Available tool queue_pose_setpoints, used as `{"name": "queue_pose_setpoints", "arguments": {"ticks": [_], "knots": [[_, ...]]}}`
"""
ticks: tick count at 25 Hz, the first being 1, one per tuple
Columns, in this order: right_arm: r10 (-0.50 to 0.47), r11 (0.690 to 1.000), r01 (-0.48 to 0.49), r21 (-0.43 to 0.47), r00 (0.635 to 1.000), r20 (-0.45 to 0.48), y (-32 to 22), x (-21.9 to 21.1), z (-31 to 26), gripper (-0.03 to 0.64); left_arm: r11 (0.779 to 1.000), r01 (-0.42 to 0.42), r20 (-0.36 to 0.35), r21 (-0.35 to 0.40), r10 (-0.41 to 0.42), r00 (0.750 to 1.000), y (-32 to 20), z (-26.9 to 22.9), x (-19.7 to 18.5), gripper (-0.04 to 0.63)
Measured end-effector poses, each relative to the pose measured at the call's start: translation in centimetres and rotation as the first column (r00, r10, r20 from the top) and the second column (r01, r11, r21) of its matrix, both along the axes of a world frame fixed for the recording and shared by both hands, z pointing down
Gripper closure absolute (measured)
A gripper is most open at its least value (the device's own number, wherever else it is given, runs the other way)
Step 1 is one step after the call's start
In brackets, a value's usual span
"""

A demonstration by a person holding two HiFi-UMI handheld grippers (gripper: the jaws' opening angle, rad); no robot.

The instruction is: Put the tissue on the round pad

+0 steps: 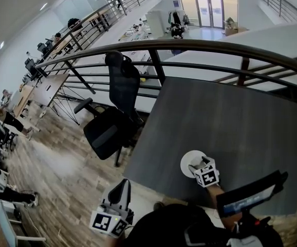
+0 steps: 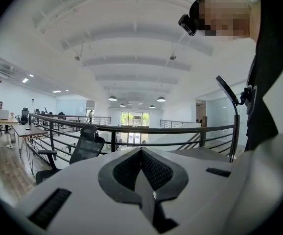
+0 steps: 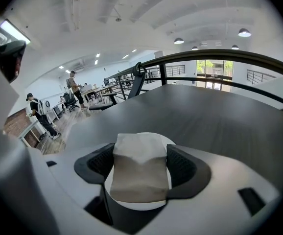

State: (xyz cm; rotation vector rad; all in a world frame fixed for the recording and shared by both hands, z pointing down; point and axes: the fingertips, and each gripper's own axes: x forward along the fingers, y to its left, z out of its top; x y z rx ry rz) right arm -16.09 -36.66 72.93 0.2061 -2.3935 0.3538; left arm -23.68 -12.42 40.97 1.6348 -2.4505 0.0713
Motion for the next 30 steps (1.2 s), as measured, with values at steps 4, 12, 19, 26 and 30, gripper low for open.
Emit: {"name": "queue_pose_setpoints", "arguments": {"ticks": [4, 12, 19, 26, 30], "knots": [[-0.007, 1.000, 0.007, -0.003, 1.000, -0.021, 0.3, 0.1, 0.7, 0.284, 1.000, 0.010, -0.006, -0.008, -0.010, 1.000, 0.4, 0.1, 0.4, 0.592], [-0.018, 1.000, 0.018, -0.017, 0.998, -0.055, 0.7, 0.7, 1.8, 0.283, 0.999, 0.033, -0.013, -0.014, -0.033, 0.999, 0.8, -0.7, 1.3, 0.592], [-0.019, 0.999, 0.017, -0.030, 0.997, -0.080, 0.4, 0.6, 3.1, 0.284, 0.999, 0.027, -0.016, -0.017, -0.027, 0.999, 0.4, -0.3, 1.0, 0.592], [-0.049, 0.999, 0.048, -0.015, 0.995, -0.086, 0.6, 0.2, 3.6, 0.282, 0.998, -0.068, -0.032, 0.019, 0.068, 0.997, -2.2, 0.6, 1.6, 0.592], [-0.065, 0.998, 0.068, 0.020, 0.991, -0.113, 0.8, 0.5, 4.0, 0.282, 0.990, -0.133, -0.040, 0.043, 0.135, 0.990, -4.3, 1.5, 2.2, 0.592]]}}
